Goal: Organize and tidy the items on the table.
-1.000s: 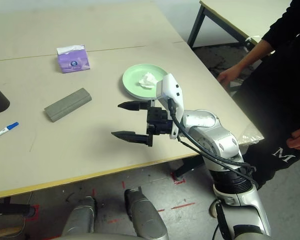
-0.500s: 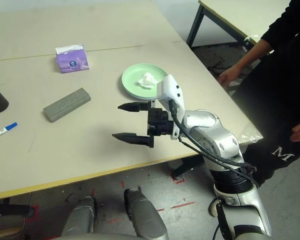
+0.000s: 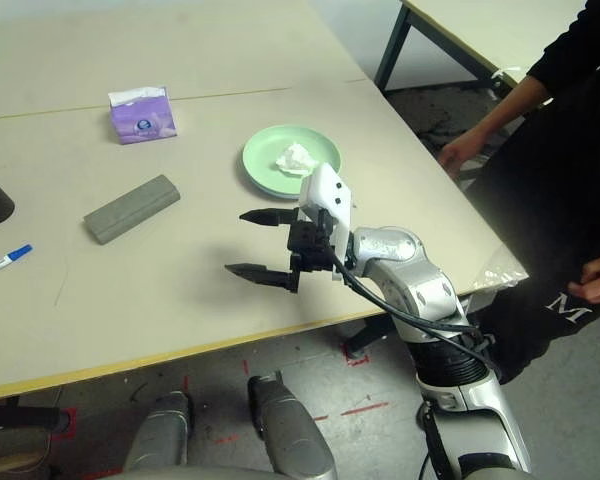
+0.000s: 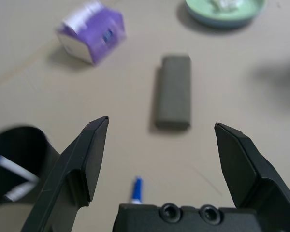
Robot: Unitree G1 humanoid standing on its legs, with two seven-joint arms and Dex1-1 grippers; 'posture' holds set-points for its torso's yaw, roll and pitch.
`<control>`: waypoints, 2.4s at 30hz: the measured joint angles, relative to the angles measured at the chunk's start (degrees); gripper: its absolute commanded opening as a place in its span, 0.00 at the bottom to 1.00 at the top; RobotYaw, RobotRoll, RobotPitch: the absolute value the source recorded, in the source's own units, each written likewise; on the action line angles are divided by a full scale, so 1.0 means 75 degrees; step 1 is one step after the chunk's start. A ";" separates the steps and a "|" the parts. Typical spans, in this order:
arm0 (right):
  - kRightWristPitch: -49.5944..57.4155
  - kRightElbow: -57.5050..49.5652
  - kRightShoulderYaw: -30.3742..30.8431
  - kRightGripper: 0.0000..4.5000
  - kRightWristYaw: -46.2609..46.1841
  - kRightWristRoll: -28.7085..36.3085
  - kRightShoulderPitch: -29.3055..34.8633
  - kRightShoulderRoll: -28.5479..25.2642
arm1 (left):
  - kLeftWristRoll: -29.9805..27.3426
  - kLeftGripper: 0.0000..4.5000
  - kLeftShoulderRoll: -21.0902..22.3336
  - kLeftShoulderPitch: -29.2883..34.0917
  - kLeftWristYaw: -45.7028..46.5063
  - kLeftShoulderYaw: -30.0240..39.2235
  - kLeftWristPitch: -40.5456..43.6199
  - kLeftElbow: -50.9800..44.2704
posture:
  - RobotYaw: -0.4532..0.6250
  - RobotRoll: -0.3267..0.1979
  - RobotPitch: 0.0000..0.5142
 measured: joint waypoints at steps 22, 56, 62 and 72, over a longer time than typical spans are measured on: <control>0.0060 -0.0158 -0.0039 1.00 -0.0160 0.0071 0.0165 0.0069 | 0.2446 0.99 0.1011 0.1132 -0.0211 -0.0581 -0.2801 0.1239 | 0.32 0.62 0.36; 0.0260 -0.0565 -0.0158 1.00 -0.0447 0.0246 0.0385 0.0031 | 0.4540 0.99 0.0055 -0.2390 0.0895 -0.4087 -0.4491 0.4405 | 0.25 0.62 0.37; 0.0337 -0.0732 -0.0259 1.00 -0.0507 0.0359 0.0384 0.0023 | 0.4653 0.99 -0.0032 -0.2458 0.1084 -0.4140 -0.4635 0.4597 | 0.24 0.62 0.37; 0.0381 -0.0795 -0.0303 1.00 -0.0566 0.0395 0.0383 -0.0001 | 0.4840 0.99 -0.0457 -0.2852 0.1466 -0.4316 -0.4672 0.4977 | 0.24 0.62 0.38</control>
